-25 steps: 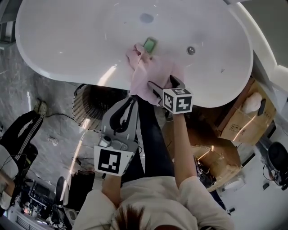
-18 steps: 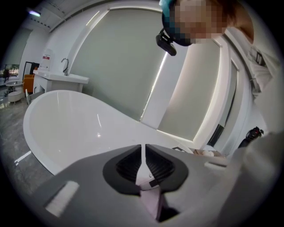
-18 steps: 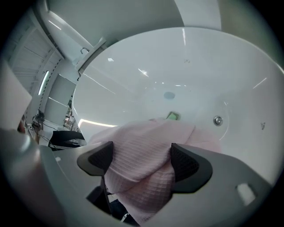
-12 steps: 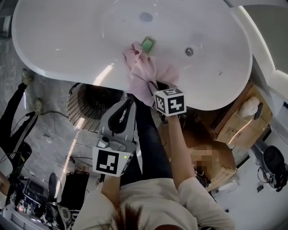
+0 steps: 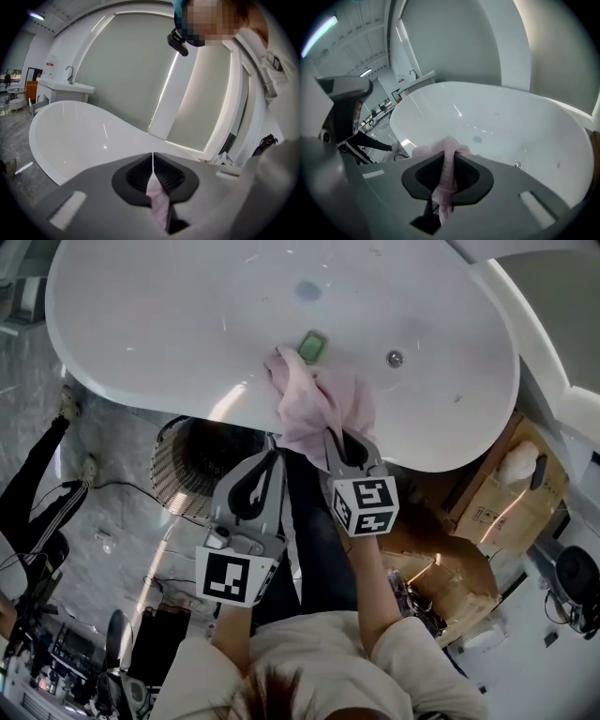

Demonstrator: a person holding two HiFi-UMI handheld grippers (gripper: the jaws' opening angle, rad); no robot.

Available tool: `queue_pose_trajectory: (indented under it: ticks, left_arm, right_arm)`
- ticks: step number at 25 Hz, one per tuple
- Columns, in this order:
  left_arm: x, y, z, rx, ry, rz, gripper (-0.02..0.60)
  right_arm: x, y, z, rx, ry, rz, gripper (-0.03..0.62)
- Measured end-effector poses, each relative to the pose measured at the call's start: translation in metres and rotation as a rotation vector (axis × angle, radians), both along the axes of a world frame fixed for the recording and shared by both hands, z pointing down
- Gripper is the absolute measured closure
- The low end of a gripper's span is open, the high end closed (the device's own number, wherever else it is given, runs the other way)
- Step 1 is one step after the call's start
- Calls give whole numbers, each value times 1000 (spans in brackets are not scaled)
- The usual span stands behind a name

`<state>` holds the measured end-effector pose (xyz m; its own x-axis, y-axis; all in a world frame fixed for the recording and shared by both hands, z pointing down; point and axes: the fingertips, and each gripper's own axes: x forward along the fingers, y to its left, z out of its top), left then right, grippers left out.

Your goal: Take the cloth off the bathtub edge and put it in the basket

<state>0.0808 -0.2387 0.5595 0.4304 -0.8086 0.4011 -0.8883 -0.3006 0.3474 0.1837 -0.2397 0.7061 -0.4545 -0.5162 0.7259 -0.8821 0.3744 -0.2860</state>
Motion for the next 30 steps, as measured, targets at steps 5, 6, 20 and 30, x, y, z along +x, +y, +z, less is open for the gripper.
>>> queue_pose_trajectory:
  ticks: [5,6,20,30]
  left_arm:
    - [-7,9,-29,74,-30,33,578]
    - [-9,10,-35,90,-35,38,578]
    - [-34,35,-145,218,76,69,580]
    - [-61,81,-221,305,77,70,580]
  right_arm:
    - [8,-7,-69,144,-31,66,551]
    - [8,-9,-81,169,-34,76,551]
    - [-5,-13,-272,473,-108,125,553]
    - [-17,18,-408,697,-83,143,553]
